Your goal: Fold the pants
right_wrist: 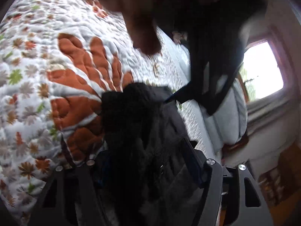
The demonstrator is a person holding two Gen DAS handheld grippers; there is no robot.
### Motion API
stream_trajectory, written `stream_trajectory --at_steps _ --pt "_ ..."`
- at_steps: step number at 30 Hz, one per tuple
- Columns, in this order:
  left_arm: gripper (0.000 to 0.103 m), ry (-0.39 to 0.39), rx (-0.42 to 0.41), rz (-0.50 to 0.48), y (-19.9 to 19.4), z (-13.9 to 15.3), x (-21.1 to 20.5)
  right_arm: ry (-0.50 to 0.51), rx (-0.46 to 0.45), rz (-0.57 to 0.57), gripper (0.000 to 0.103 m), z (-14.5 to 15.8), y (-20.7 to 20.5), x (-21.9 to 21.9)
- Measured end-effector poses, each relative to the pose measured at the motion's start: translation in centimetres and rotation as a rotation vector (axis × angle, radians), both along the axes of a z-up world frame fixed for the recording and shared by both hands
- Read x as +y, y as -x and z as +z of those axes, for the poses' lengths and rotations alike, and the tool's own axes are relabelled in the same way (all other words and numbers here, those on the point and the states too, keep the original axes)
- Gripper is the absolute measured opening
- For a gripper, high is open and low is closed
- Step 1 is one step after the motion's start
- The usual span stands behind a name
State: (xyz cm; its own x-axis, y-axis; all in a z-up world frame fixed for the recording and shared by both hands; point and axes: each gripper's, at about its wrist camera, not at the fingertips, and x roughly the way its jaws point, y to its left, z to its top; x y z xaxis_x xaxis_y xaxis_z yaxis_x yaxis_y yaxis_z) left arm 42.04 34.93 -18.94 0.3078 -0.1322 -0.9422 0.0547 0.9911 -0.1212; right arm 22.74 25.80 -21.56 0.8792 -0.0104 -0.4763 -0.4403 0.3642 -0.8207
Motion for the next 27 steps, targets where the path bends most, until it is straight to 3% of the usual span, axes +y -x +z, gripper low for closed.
stream_trajectory --at_steps 3,5,6,7,9,10,11,14,27 --pt "0.100 0.087 0.053 -0.002 -0.8 -0.7 0.2 -0.022 0.038 -0.011 0.067 -0.3 -0.6 -0.4" --pt "0.100 0.070 0.060 -0.031 -0.9 -1.0 -0.5 -0.031 0.069 -0.022 0.066 -0.3 -1.7 -0.4" --pt "0.100 0.056 0.069 -0.048 -1.0 -1.2 -1.0 -0.034 0.093 -0.019 0.054 -0.2 -2.0 -0.4" --pt "0.098 0.061 0.082 -0.059 -1.1 -1.4 -1.4 -0.039 0.161 -0.024 0.033 -0.2 -2.8 -0.4" --pt "0.078 0.090 0.102 -0.095 -1.2 -1.7 -2.1 -0.043 0.182 -0.036 0.023 -0.3 -3.5 -0.8" --pt "0.056 0.126 0.117 -0.123 -1.3 -1.6 -2.5 -0.056 0.191 -0.038 0.018 -0.1 -3.5 -1.1" --pt "0.046 0.138 0.118 -0.133 -1.3 -1.5 -2.9 -0.070 0.192 -0.036 0.017 0.3 -3.6 -1.4" --pt "0.032 0.145 0.104 -0.153 -1.7 -0.2 -3.7 -0.123 0.196 -0.042 0.014 2.1 -4.0 -2.7" --pt "0.030 0.112 0.024 -0.171 -0.3 8.3 -6.5 -0.251 0.130 -0.059 0.014 9.2 -4.1 -6.5"
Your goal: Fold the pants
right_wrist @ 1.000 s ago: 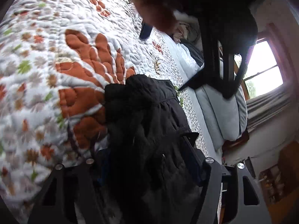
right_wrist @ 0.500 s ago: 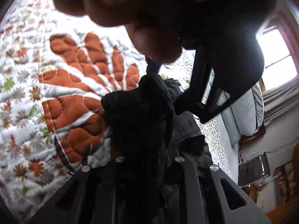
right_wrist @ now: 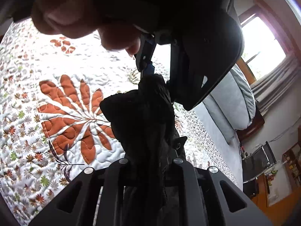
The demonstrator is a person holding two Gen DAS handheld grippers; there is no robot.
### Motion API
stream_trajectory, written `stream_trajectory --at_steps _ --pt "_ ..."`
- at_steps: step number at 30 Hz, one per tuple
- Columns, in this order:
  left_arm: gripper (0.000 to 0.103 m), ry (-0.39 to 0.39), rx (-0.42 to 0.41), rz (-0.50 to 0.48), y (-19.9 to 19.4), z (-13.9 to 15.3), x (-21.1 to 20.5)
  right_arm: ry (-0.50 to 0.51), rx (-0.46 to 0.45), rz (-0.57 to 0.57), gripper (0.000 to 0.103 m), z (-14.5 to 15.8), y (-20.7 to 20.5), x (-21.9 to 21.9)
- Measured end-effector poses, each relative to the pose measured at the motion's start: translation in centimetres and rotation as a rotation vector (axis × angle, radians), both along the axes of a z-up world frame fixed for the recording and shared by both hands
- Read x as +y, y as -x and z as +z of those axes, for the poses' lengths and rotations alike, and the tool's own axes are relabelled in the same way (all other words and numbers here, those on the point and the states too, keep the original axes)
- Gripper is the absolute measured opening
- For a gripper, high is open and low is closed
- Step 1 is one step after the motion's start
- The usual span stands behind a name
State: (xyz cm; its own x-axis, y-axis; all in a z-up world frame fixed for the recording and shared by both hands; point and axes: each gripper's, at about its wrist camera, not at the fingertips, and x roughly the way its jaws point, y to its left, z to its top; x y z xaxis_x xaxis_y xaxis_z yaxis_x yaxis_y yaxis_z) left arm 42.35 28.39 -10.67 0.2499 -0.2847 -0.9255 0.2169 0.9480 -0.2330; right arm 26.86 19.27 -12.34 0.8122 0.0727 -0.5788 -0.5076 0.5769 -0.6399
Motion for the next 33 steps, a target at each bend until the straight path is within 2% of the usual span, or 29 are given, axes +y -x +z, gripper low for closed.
stream_trajectory --at_steps 11,19,26,33 --pt "0.030 -0.037 -0.094 -0.055 0.6 7.7 -5.5 -0.145 -0.030 -0.100 0.014 5.9 -0.4 -5.2" --pt "0.030 -0.077 -0.149 -0.132 1.4 12.8 -13.2 -0.259 -0.056 -0.195 0.014 9.5 -0.3 -11.5" --pt "0.030 -0.118 -0.177 -0.224 1.5 14.9 -22.2 -0.333 -0.057 -0.277 0.014 10.5 -0.4 -17.9" --pt "0.030 -0.141 -0.173 -0.325 2.0 14.6 -31.2 -0.401 -0.041 -0.363 0.014 9.8 -0.5 -24.8"
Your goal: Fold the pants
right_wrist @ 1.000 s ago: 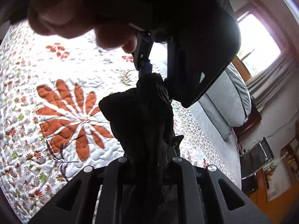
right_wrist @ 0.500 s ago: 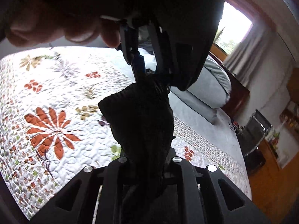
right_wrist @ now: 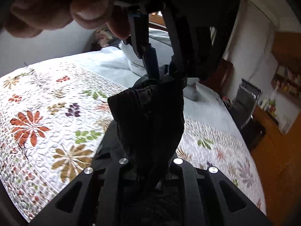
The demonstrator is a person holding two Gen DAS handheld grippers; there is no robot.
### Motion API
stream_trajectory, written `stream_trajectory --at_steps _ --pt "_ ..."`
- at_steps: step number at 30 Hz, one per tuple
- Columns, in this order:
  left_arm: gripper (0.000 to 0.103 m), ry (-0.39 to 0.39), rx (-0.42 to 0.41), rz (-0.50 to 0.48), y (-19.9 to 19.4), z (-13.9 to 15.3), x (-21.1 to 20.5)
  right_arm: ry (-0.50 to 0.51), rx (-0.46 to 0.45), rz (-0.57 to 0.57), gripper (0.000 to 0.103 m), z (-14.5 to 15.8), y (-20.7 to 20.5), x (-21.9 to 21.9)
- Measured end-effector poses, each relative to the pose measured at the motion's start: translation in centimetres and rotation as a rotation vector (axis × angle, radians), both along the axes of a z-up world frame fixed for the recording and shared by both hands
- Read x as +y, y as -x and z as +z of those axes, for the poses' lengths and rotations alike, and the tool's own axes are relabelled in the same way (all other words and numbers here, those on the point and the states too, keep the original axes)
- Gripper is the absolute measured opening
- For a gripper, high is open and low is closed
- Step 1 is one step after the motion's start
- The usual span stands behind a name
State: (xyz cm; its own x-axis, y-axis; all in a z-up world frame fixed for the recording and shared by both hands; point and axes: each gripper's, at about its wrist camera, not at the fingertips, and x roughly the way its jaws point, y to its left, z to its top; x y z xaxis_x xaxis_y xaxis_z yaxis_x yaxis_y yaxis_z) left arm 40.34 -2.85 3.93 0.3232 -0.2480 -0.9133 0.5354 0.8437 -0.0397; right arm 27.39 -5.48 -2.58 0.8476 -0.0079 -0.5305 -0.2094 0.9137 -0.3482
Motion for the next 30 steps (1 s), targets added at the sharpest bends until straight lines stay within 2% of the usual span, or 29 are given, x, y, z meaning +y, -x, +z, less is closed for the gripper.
stream_trajectory --at_steps 9,18,26,30 --pt "0.030 -0.013 0.029 -0.125 0.7 -2.2 -10.9 -0.093 0.023 -0.092 0.014 -1.2 0.3 -9.1" --pt "0.033 0.073 0.059 -0.224 1.3 -4.3 -19.5 -0.259 0.038 -0.204 0.014 -2.5 0.9 -18.9" --pt "0.035 0.163 0.104 -0.245 1.9 -10.1 -25.4 -0.373 0.110 -0.282 0.014 -6.6 1.4 -25.2" --pt "0.040 0.152 0.118 -0.263 3.1 -13.7 -27.5 -0.511 0.166 -0.306 0.014 -9.4 2.0 -27.5"
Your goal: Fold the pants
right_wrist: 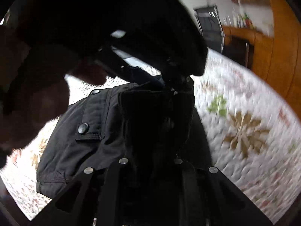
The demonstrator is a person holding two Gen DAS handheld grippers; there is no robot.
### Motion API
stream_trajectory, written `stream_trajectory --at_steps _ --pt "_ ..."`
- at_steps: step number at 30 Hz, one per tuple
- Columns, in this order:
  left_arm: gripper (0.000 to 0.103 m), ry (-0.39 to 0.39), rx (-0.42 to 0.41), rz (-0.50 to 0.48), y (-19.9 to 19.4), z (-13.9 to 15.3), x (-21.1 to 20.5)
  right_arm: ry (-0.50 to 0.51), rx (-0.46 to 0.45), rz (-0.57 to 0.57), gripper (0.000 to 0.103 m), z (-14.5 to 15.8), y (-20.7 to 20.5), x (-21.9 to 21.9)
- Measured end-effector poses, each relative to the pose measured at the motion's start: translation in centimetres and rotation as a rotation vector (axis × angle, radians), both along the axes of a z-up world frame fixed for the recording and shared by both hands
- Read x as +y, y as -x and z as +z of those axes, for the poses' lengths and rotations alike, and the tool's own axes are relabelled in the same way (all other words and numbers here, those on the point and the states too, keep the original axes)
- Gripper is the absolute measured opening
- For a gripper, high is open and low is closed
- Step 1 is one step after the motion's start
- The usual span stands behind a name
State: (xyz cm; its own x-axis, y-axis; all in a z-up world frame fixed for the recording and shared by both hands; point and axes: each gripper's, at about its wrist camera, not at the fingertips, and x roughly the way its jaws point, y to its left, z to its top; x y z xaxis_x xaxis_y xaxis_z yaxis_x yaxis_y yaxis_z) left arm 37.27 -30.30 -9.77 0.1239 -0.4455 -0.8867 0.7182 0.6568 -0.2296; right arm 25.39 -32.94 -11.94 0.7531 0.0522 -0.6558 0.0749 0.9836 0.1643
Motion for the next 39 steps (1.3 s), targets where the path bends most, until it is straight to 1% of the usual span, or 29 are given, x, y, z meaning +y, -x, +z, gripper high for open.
stream_trajectory --at_steps 1,2,3,4,5,6,7,8,9,10,11,12,14,16,17,19,20,22,24,27,29,31,34,37,39 --pt "0.044 -0.005 -0.008 -0.004 0.3 -0.6 -0.3 -0.039 0.007 -0.002 0.014 -0.7 0.1 -0.5" --pt "0.053 -0.004 -0.009 -0.006 0.4 -0.9 -0.2 -0.073 0.007 -0.004 0.015 -1.2 0.3 -0.9" --pt "0.058 0.008 -0.006 -0.007 0.7 -1.4 -0.3 -0.106 0.005 -0.005 0.018 -1.6 0.4 -1.3" --pt "0.065 0.018 -0.006 -0.007 1.0 -1.6 -0.4 -0.145 0.009 -0.003 0.020 -2.2 0.5 -1.8" --pt "0.070 0.021 -0.012 -0.003 1.3 -1.8 -0.5 -0.179 0.011 -0.004 0.023 -2.6 0.6 -2.2" --pt "0.072 0.025 -0.019 0.000 1.6 -1.9 -0.5 -0.208 0.009 -0.009 0.031 -2.8 0.8 -2.7" --pt "0.076 0.038 -0.032 -0.001 1.9 -1.9 -0.5 -0.249 0.009 -0.011 0.035 -3.2 0.9 -3.3" --pt "0.080 0.053 -0.038 -0.001 2.1 -1.8 -0.5 -0.274 0.009 -0.007 0.036 -3.4 1.0 -3.7" --pt "0.083 0.064 -0.045 0.004 2.2 -1.7 -0.4 -0.274 0.015 -0.003 0.036 -3.6 1.1 -4.0" --pt "0.089 0.074 -0.068 0.026 2.2 -1.4 -0.2 -0.260 0.018 0.001 0.036 -3.6 1.1 -3.9" --pt "0.089 0.099 -0.082 0.043 2.2 -1.0 0.1 -0.247 0.021 0.006 0.036 -3.5 1.2 -3.9" --pt "0.089 0.127 -0.077 0.056 2.0 -0.6 0.5 -0.238 0.028 0.014 0.037 -3.5 1.2 -3.8" --pt "0.091 0.165 -0.070 0.082 1.7 0.1 1.2 -0.193 0.034 0.015 0.041 -3.2 1.3 -3.5" --pt "0.092 0.179 -0.087 0.110 1.6 1.2 2.3 -0.155 0.037 0.017 0.053 -2.8 1.6 -3.3" --pt "0.093 0.174 -0.106 0.125 1.5 1.7 3.0 -0.130 0.037 0.006 0.057 -2.5 1.8 -3.3" --pt "0.094 0.172 -0.153 0.170 1.4 2.9 5.3 -0.083 0.048 -0.017 0.071 -2.1 2.3 -3.8" --pt "0.096 0.171 -0.168 0.187 1.4 3.3 6.0 -0.082 0.060 -0.018 0.074 -2.1 2.4 -4.2" --pt "0.097 0.160 -0.224 0.247 1.8 4.1 8.5 -0.081 0.084 -0.011 0.074 -1.8 2.3 -4.8" --pt "0.097 0.132 -0.294 0.295 2.6 4.5 10.9 -0.043 0.082 0.002 0.074 -0.9 2.9 -4.9" --pt "0.100 0.088 -0.364 0.379 4.2 3.9 14.6 0.008 0.061 0.022 0.074 1.2 3.0 -5.3" --pt "0.100 0.053 -0.384 0.425 4.8 2.9 16.1 0.035 0.041 0.034 0.074 2.7 3.5 -5.6" --pt "0.100 0.012 -0.389 0.450 5.6 1.4 17.1 0.053 0.024 0.036 0.074 3.8 3.7 -5.7" --pt "0.100 -0.016 -0.414 0.493 6.7 0.3 18.0 0.045 -0.001 0.073 0.074 5.1 3.0 -4.9" --pt "0.100 -0.043 -0.394 0.547 7.7 -1.1 18.7 0.032 -0.024 0.152 0.074 5.4 1.8 -2.8" --pt "0.100 -0.069 -0.378 0.560 8.0 -1.9 18.8 0.050 -0.014 0.189 0.074 4.9 0.9 -1.4"
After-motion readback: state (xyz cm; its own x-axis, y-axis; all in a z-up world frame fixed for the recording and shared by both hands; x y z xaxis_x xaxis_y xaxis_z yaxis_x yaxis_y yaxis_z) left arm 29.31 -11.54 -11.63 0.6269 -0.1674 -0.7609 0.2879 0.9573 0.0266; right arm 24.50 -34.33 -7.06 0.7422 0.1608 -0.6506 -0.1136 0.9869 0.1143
